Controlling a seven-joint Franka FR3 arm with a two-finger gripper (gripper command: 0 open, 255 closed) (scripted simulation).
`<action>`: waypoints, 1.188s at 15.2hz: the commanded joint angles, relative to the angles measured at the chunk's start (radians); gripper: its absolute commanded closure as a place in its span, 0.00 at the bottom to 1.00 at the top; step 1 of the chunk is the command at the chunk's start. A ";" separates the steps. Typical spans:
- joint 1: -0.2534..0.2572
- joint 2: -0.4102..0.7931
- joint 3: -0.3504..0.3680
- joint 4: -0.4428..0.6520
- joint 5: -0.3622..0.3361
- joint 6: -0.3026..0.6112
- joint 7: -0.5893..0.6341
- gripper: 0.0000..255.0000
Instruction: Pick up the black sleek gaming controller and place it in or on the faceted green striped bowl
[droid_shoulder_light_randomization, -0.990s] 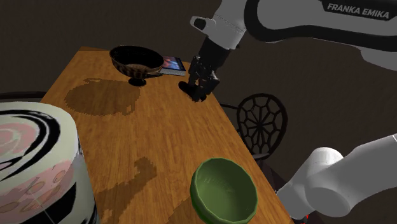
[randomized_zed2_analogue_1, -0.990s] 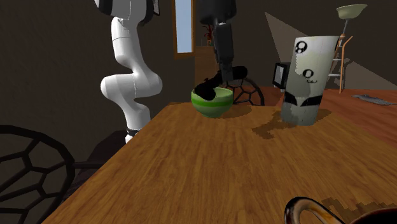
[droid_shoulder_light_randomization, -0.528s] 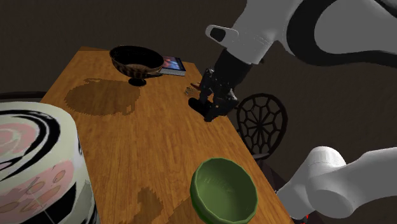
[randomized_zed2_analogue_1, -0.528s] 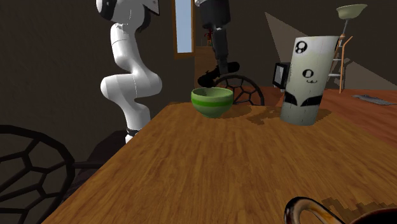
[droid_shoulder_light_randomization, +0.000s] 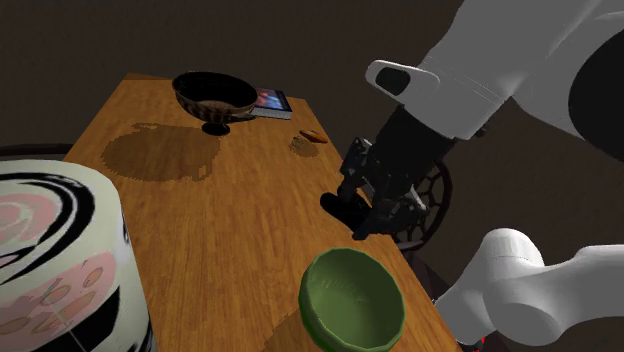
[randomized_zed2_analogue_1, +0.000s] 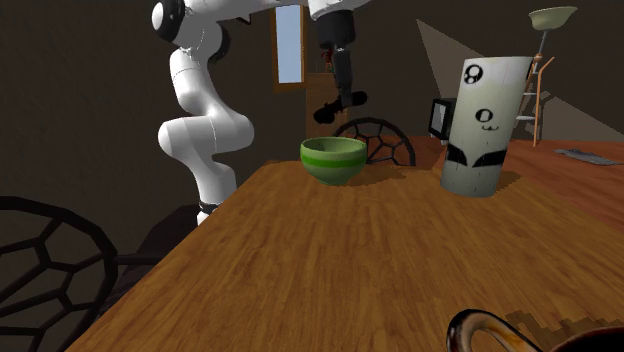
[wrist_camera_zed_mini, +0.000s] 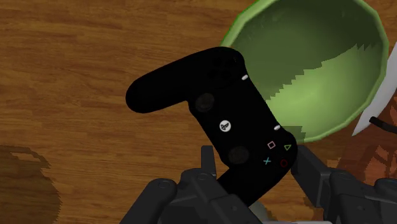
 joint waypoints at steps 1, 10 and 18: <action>0.025 -0.048 0.025 -0.020 0.023 -0.019 0.040 1.00; 0.084 -0.142 0.102 -0.105 0.091 -0.005 0.123 1.00; 0.101 -0.155 0.137 -0.214 0.127 0.091 0.111 1.00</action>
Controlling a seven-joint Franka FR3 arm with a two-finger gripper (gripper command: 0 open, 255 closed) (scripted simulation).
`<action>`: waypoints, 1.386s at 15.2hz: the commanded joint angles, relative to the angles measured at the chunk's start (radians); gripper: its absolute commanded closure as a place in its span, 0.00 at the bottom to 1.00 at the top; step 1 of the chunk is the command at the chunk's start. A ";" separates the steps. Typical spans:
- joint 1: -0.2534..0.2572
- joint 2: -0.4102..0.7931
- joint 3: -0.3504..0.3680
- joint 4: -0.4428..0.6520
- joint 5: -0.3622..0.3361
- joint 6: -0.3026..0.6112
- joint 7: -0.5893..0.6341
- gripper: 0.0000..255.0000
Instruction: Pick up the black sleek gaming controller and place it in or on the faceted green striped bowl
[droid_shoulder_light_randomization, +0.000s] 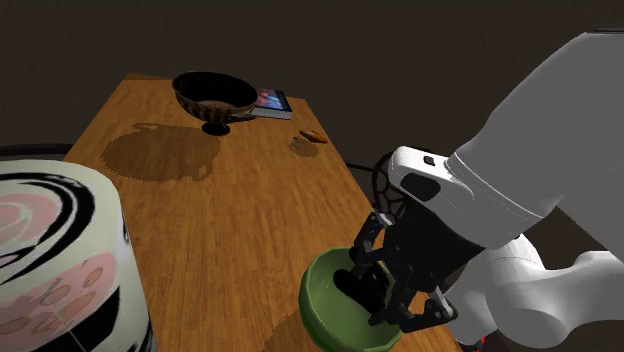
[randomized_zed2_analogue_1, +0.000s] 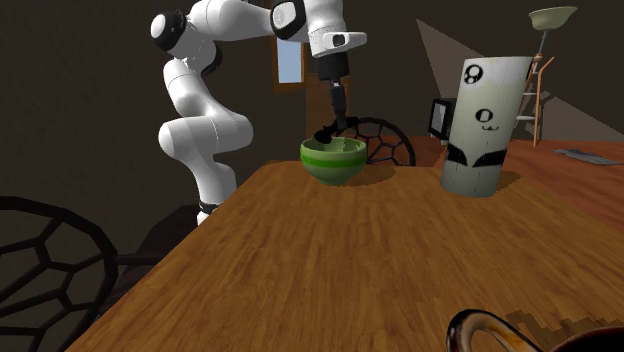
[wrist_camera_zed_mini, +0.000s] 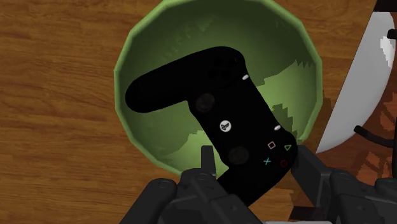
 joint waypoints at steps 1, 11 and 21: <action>0.003 -0.001 0.008 -0.025 0.009 0.024 -0.005 1.00; 0.007 -0.001 0.017 -0.050 0.018 0.048 -0.007 1.00; 0.000 -0.023 -0.040 0.054 -0.026 -0.080 0.003 0.00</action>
